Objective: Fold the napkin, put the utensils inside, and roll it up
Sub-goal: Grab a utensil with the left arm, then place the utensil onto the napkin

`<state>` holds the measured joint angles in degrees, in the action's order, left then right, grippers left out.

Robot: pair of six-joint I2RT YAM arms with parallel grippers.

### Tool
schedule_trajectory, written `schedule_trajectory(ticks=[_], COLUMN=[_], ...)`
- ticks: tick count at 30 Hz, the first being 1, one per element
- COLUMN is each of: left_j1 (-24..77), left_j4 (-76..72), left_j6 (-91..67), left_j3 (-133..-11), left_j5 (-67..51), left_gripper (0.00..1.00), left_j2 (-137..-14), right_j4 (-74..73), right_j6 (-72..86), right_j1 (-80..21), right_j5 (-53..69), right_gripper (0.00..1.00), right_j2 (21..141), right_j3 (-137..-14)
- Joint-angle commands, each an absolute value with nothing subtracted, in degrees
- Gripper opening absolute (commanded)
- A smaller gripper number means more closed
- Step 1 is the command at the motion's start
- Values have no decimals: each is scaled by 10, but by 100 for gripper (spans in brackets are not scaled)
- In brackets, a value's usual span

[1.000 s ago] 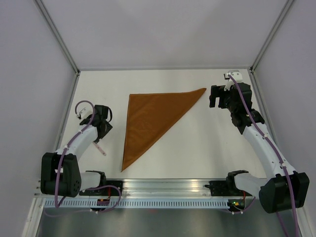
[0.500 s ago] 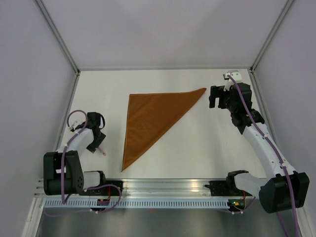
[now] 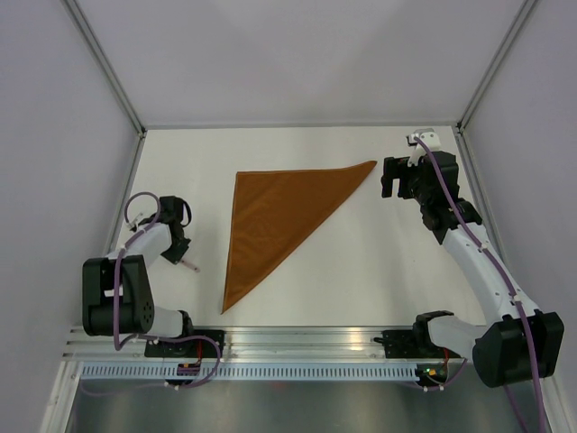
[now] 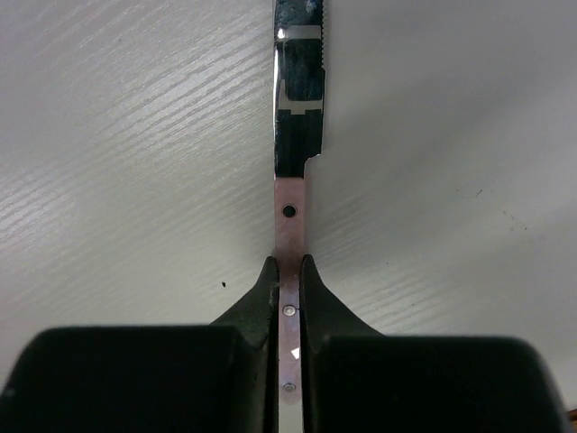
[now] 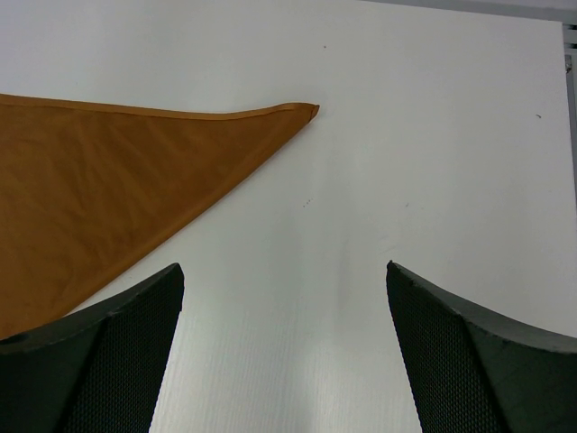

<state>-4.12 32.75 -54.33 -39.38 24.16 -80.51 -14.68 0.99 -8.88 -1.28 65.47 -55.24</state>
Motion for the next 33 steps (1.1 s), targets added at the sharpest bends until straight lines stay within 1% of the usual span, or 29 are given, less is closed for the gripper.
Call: schedule_trajectory(ticks=[1,4,10,15,18,21,25,30,33], left_j1=[-45,-45,-44,-42,-27,31,103,191,268], left_j4=[323,318,287,261,260,256,242,229,224], left_j6=[-503,-470,-371,-283,-224,-171,-109,-48,18], left_j3=[-414,-442,-502,-535,-564,-578,-591,-624,-644], left_j5=[217,213,166,92,42,52,5,-1,-21], left_gripper=[2,2,2,2,2,2,2,2,2], left_j2=[-829,-825,-806,-783,-790,-787,-792,-831,-867], right_j4=[-151,-150,-150,-152,-153,-151,-152,-150,-150], right_j6=[5,5,4,4,5,5,5,4,4], right_j1=[-91,-91,-91,-91,-91,-91,-91,-91,-91], right_j5=[-14,-13,-14,-14,-13,-11,-9,-11,-11], right_gripper=[98,98,98,98,98,98,98,98,98], right_j2=[658,659,664,668,668,668,672,677,679], right_j3=[-570,-569,-570,-570,-570,-569,-570,-569,-570])
